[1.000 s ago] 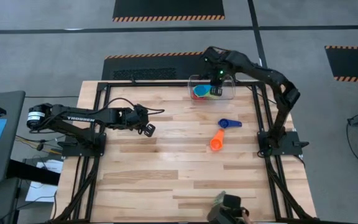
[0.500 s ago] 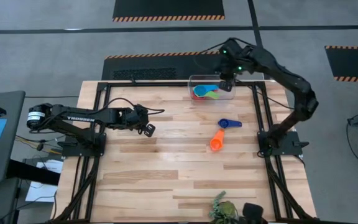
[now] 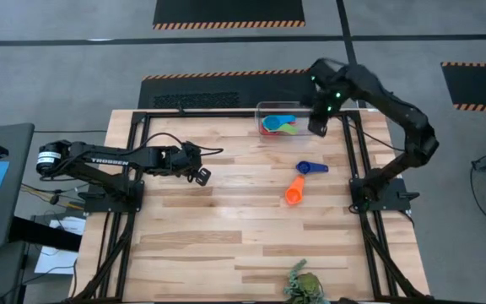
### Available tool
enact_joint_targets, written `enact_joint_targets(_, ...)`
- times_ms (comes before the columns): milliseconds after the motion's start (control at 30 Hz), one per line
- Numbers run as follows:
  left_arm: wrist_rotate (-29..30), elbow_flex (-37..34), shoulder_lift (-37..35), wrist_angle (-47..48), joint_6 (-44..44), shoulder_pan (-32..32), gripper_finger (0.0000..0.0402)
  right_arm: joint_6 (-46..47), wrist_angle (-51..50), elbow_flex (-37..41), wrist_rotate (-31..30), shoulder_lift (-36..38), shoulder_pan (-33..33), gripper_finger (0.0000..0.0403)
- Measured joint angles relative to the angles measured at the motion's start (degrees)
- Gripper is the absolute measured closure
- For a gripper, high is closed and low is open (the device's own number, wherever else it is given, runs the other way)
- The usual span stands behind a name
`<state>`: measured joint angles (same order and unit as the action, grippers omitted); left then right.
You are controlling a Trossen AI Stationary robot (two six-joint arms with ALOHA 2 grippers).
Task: Nest measuring cups in basket
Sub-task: Stack the orange measuring cup on top of the light blue measuring cup in the transparent bin
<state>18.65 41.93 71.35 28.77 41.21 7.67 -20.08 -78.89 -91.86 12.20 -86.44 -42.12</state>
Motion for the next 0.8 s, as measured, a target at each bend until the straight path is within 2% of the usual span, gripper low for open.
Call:
enact_joint_targets(67, 0.1, 0.0, 0.0, 0.0, 0.0, 0.0, 0.0401, 0.9, 0.3, 4.0, 4.5, 0.0, 0.5, 0.0285)
enact_joint_targets(133, 0.3, 0.0, 0.0, 0.0, 0.0, 0.0, 0.0402, 2.7, 1.7, 9.2, 3.9, 0.1, 2.2, 0.0285)
enact_joint_targets(400, 0.2, 0.0, 0.0, 0.0, 0.0, 0.0, 0.0401, 13.2, 13.9, 29.0, -4.3, 1.5, 15.0, 0.0285)
enact_joint_targets(600, 0.3, 0.0, 0.0, 0.0, 0.0, 0.0, 0.0401, 18.4, 27.9, 35.6, -10.7, 5.3, 27.2, 0.0285)
enact_joint_targets(800, 1.2, 0.0, 0.0, 0.0, 0.0, 0.0, 0.0401, 16.7, 39.8, 42.5, -17.0, 5.3, 37.0, 0.0285)
